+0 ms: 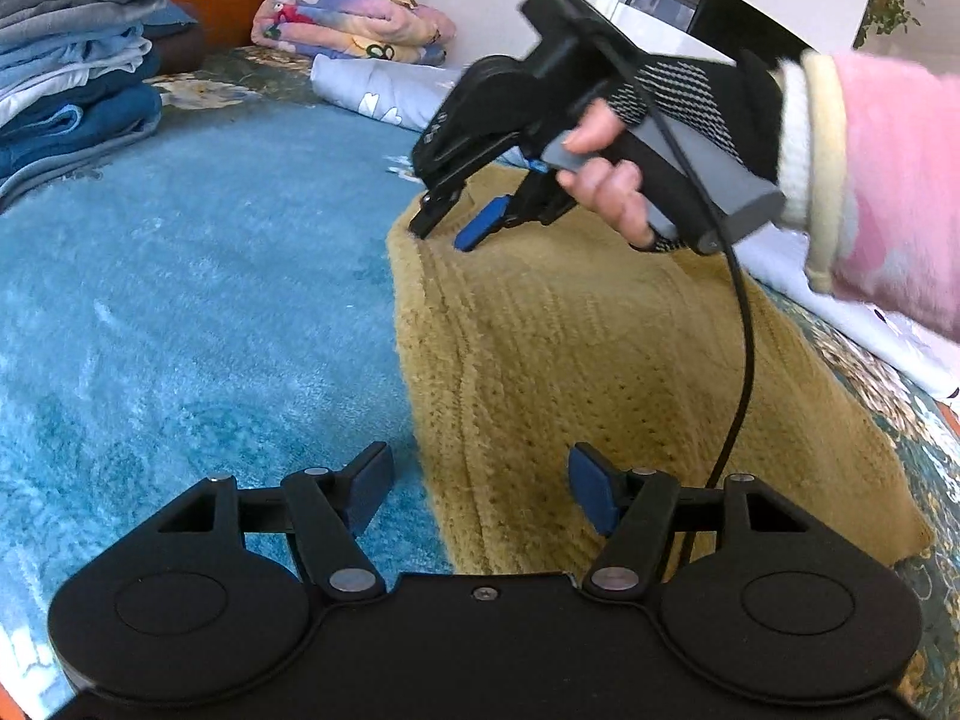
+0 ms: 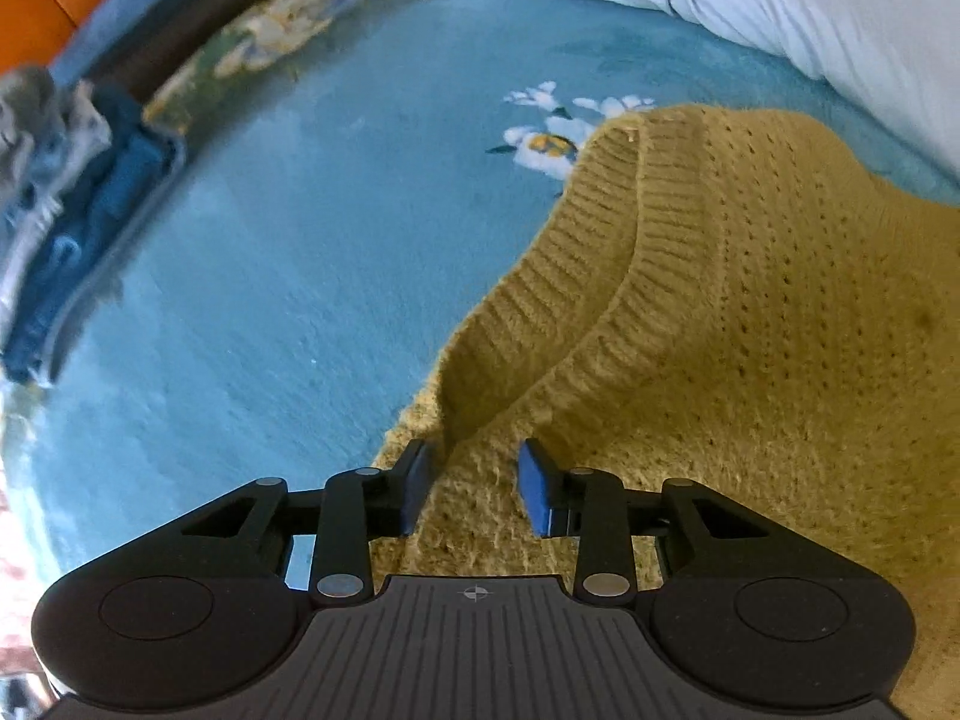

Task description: Fold clothes

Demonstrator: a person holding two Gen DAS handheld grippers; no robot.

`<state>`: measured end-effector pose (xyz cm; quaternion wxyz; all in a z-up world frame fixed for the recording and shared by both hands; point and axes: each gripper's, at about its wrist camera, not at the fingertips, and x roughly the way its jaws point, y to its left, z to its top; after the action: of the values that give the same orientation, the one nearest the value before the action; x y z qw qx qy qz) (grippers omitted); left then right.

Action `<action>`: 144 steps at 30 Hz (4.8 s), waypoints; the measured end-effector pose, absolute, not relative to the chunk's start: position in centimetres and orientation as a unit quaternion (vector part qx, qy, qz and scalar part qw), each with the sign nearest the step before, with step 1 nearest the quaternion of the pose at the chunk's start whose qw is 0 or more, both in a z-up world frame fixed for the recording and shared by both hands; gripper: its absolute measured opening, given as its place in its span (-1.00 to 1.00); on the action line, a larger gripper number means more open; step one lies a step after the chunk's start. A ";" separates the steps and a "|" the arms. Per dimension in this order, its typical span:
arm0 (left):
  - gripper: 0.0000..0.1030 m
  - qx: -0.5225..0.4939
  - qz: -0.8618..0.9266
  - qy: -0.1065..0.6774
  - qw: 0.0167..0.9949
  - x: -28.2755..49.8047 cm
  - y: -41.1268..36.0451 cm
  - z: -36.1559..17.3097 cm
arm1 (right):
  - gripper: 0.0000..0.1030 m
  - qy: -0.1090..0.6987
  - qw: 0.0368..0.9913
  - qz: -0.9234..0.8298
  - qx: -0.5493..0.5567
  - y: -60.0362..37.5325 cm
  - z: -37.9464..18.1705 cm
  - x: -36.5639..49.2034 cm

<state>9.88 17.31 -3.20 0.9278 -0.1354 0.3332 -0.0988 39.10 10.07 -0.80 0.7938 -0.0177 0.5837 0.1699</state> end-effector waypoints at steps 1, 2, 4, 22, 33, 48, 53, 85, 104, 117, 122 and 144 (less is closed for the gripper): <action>0.23 -0.135 -0.099 0.332 0.928 9.8 17.3 -3.2 | -0.38 0.582 0.796 0.163 -0.034 10.7 -0.8 38.8; 0.24 -0.136 -0.100 0.332 0.928 9.7 17.3 -3.2 | -0.39 0.580 0.798 0.156 -0.051 11.2 -0.7 38.5; 0.24 -0.139 -0.101 0.331 0.928 9.5 17.4 -3.2 | -0.51 0.576 0.800 0.153 -0.064 11.9 -0.8 38.1; 0.16 -0.158 -0.102 0.311 0.932 8.3 18.2 -2.8 | -0.97 0.545 0.810 0.214 0.026 10.1 1.6 40.3; 0.16 -0.151 -0.113 0.326 0.927 9.2 17.3 -3.1 | -0.44 0.518 0.783 0.333 -0.086 10.2 0.2 39.9; 0.16 -0.154 -0.110 0.331 0.924 10.5 17.4 -2.9 | -0.41 0.524 0.718 0.452 -0.076 9.3 -0.1 40.5; 0.16 -0.151 -0.104 0.335 0.924 11.1 17.1 -2.9 | -0.37 0.526 0.760 0.377 -0.063 6.5 0.6 40.6; 0.15 -0.172 -0.095 0.309 0.931 9.0 17.9 -1.7 | -0.86 0.587 0.779 0.198 0.100 7.5 0.7 38.7; -0.32 -0.207 -0.072 0.346 0.912 9.7 19.1 -2.8 | -0.65 0.586 0.778 0.219 0.048 12.4 0.8 39.4; -0.31 -0.225 -0.064 0.372 0.898 9.2 18.8 -2.3 | -0.25 0.438 0.860 0.219 0.142 -11.4 10.6 25.8; -0.31 -0.263 -0.077 0.380 0.884 8.1 18.5 -2.8 | 0.01 0.450 0.874 0.107 0.148 -25.1 7.1 16.1; -0.29 -0.361 -0.105 0.378 0.846 6.4 19.8 -4.2 | -0.56 0.467 0.792 0.154 0.363 -30.8 -5.1 12.6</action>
<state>6.36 19.80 -4.22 0.8457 -0.3615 0.3782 -0.1049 12.56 -30.76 -5.06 0.7918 0.3626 0.4667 0.1541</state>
